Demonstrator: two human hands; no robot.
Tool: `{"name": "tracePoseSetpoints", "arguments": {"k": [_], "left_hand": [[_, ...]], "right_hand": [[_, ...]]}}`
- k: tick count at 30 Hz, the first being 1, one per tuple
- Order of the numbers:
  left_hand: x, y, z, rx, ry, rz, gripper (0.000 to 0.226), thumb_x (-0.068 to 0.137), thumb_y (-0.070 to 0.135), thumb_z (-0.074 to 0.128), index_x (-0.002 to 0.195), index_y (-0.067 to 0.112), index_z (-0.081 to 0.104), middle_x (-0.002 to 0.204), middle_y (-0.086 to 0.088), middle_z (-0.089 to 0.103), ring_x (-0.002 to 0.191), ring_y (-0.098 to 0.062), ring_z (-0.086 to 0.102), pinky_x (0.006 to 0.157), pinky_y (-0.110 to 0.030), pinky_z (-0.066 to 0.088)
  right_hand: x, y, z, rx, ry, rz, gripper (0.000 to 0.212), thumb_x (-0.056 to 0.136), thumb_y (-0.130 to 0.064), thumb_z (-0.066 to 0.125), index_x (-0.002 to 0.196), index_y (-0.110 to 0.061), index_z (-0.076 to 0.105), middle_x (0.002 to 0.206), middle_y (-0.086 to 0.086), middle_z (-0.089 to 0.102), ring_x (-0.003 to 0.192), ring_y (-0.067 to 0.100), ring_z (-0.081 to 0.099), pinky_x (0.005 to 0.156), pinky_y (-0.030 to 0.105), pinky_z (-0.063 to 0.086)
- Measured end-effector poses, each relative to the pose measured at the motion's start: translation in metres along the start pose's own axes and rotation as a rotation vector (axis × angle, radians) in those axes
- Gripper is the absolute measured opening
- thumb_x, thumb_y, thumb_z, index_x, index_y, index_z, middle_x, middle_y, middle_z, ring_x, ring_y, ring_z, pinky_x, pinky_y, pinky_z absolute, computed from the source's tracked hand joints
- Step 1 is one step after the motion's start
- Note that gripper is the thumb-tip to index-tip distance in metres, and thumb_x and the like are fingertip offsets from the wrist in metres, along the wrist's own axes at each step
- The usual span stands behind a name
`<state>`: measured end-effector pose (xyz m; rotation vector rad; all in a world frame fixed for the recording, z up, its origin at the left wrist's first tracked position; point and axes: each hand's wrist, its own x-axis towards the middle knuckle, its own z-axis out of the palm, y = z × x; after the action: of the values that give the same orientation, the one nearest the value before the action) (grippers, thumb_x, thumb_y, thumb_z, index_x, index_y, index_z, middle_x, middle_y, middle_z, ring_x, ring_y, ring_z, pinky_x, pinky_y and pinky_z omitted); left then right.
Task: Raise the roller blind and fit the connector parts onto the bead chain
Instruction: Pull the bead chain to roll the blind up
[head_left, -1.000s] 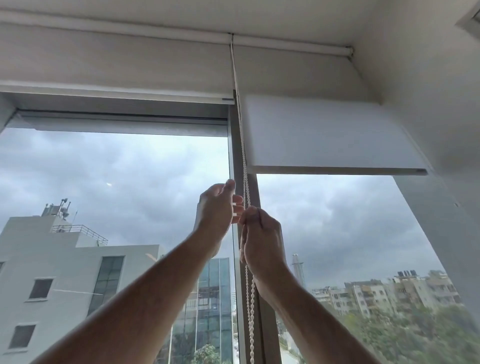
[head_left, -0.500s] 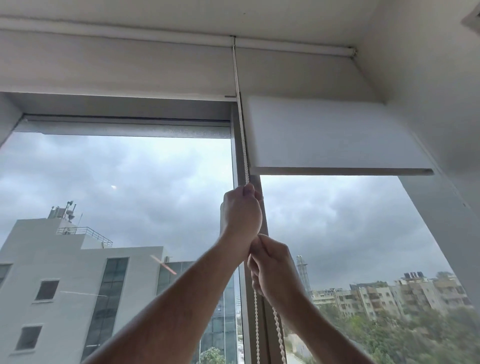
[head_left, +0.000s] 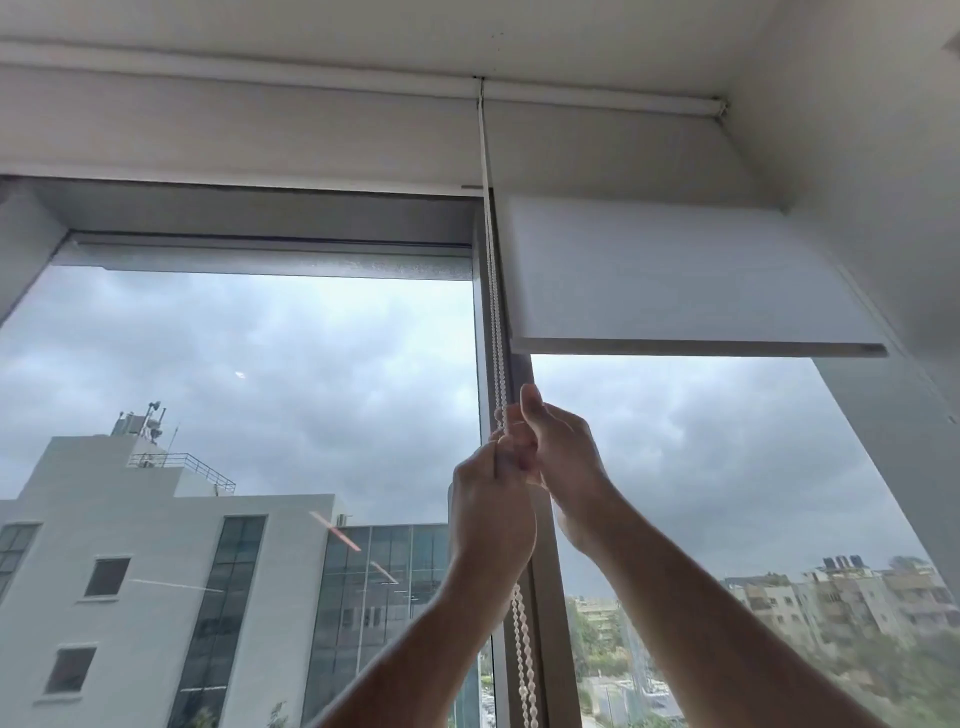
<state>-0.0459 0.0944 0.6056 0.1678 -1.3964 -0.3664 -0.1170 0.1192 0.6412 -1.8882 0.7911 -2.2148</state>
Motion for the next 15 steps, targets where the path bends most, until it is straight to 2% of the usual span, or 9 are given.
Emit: {"name": "tracePoseSetpoints", "arguments": {"k": [2, 4, 7, 11, 15], "left_hand": [[-0.01, -0.01, 0.001, 0.017, -0.004, 0.019, 0.05, 0.102, 0.015, 0.044, 0.055, 0.025, 0.058, 0.041, 0.016, 0.05, 0.041, -0.002, 0.041, 0.045, -0.021, 0.029], [-0.015, -0.018, 0.0, -0.002, 0.009, 0.031, 0.055, 0.103, 0.016, 0.043, 0.053, 0.032, 0.06, 0.041, 0.018, 0.051, 0.04, -0.001, 0.042, 0.042, -0.016, 0.026], [-0.012, -0.023, -0.004, -0.012, 0.016, 0.023, 0.051, 0.103, 0.018, 0.046, 0.057, 0.032, 0.062, 0.041, 0.011, 0.05, 0.042, -0.006, 0.038, 0.046, -0.028, 0.029], [-0.018, -0.028, -0.006, -0.056, -0.051, -0.003, 0.047, 0.105, 0.024, 0.044, 0.06, 0.023, 0.059, 0.05, 0.003, 0.044, 0.049, -0.019, 0.038, 0.052, -0.034, 0.03], [-0.036, -0.041, -0.009, -0.238, -0.14, -0.134, 0.039, 0.105, 0.018, 0.043, 0.069, 0.014, 0.055, 0.044, 0.01, 0.037, 0.039, -0.008, 0.03, 0.039, -0.02, 0.025]], "right_hand": [[0.009, -0.009, 0.008, 0.051, -0.023, 0.065, 0.04, 0.103, -0.04, 0.046, 0.083, -0.014, 0.068, 0.062, -0.002, 0.067, 0.053, 0.011, 0.061, 0.057, 0.027, 0.047], [0.015, -0.013, 0.016, 0.047, -0.028, 0.11, 0.032, 0.103, -0.025, 0.045, 0.085, -0.011, 0.066, 0.059, 0.001, 0.06, 0.047, 0.013, 0.054, 0.052, 0.028, 0.042], [0.017, -0.006, 0.022, 0.081, 0.019, 0.096, 0.031, 0.096, -0.003, 0.04, 0.077, -0.012, 0.062, 0.05, 0.0, 0.047, 0.037, 0.011, 0.041, 0.041, 0.023, 0.033], [0.015, 0.003, 0.017, 0.038, 0.028, 0.035, 0.029, 0.096, -0.008, 0.044, 0.08, -0.016, 0.067, 0.049, -0.005, 0.051, 0.039, 0.012, 0.047, 0.038, 0.021, 0.031], [0.003, 0.021, 0.017, -0.007, 0.011, 0.028, 0.023, 0.098, -0.01, 0.05, 0.09, -0.015, 0.071, 0.056, -0.001, 0.058, 0.047, 0.014, 0.054, 0.047, 0.029, 0.036]]}}
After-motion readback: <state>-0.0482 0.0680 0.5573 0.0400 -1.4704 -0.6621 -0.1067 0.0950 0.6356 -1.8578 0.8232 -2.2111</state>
